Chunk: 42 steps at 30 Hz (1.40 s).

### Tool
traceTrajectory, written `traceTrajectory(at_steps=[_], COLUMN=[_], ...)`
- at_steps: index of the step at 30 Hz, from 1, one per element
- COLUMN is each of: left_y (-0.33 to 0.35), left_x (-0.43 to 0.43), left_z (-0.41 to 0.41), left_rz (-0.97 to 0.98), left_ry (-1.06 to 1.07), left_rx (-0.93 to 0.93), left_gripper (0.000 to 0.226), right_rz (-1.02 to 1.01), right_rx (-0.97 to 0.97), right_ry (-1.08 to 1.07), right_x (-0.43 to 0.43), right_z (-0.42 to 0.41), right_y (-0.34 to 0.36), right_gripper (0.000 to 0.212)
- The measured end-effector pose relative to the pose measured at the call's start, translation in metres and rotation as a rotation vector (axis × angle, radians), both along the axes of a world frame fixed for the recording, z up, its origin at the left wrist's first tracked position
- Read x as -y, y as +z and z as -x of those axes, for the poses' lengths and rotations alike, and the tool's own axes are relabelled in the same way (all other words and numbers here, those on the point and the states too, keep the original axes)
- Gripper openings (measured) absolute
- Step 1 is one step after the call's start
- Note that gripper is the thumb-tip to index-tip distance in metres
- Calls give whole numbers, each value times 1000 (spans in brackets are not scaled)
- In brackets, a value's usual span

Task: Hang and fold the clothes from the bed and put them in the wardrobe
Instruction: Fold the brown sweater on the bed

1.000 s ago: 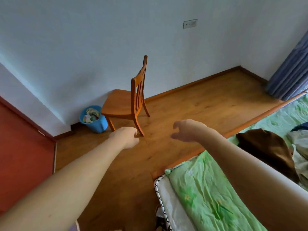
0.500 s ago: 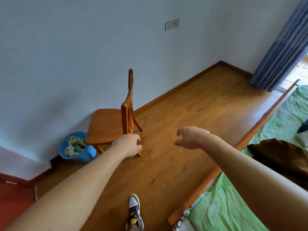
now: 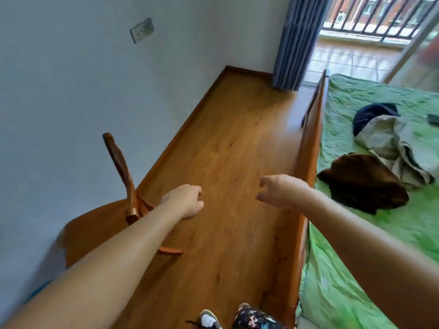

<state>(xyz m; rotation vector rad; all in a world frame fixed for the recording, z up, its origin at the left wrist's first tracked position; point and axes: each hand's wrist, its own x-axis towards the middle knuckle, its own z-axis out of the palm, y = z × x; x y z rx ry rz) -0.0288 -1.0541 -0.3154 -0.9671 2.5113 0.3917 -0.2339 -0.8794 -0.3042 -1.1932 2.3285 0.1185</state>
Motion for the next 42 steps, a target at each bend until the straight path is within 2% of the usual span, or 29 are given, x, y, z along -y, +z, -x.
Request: traceTrajectory(at_steps=[4, 9, 14, 19, 22, 27, 35, 37, 40, 42], left_y=[-9, -15, -26, -34, -35, -43, -99, -118, -150, -175], left_x=[1, -23, -40, -54, -73, -124, -185, -188, -187, -188], left_z=[87, 214, 348, 467, 529, 619, 754, 785, 821, 838], left_rz=[-61, -26, -18, 8, 21, -62, -61, -85, -126, -108], left_ry=[-181, -416, -587, -753, -987, -1134, -1537, -1578, -1622, -1660], left_rx=[5, -54, -70, 0, 87, 19, 178, 223, 304, 355], left_gripper=[45, 44, 41, 41, 31, 35, 30, 31, 38, 45], right_rz=[-61, -73, -34, -66, -61, -43, -62, -26, 136, 245], right_rx=[0, 8, 49, 128, 157, 187, 289, 341, 438, 485], right_ry=[-248, -462, -642, -816, -918, -1095, -1445, -1544, -1755, -1911], right_x=[-47, -96, -120, -151, -174, -203, -211, -206, -193, -186], right_z=[45, 120, 213, 283, 316, 360, 412, 427, 448, 462], right_y=[-2, -6, -29, -48, -53, -67, -110, -127, -160, -185], right_gripper=[39, 49, 44, 39, 43, 46, 47, 45, 42, 49])
